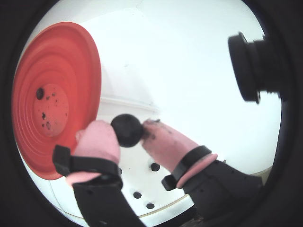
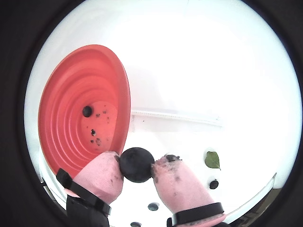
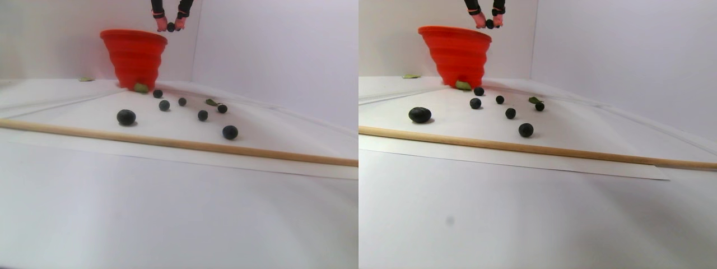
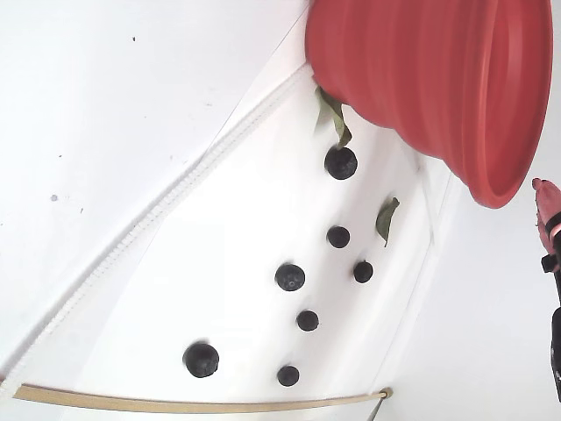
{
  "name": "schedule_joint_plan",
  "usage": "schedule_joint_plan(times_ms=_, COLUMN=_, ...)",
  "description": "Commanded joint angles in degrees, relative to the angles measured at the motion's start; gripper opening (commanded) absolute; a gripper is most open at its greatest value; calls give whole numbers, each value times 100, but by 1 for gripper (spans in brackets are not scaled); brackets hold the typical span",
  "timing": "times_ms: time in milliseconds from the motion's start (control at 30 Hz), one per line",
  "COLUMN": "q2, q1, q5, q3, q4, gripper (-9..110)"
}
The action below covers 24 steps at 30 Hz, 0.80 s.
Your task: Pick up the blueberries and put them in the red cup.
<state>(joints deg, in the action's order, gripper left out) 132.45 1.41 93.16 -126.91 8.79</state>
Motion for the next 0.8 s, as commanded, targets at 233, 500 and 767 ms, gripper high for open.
schedule_joint_plan(times_ms=233, q2=686, q1=-334, q5=18, q3=598, q4=9, gripper=11)
schedule_joint_plan(times_ms=500, q2=589, q1=-589, q5=26, q3=677, q4=-70, gripper=11)
schedule_joint_plan(times_ms=767, q2=571, q1=-747, q5=-9, q3=519, q4=-167, gripper=14)
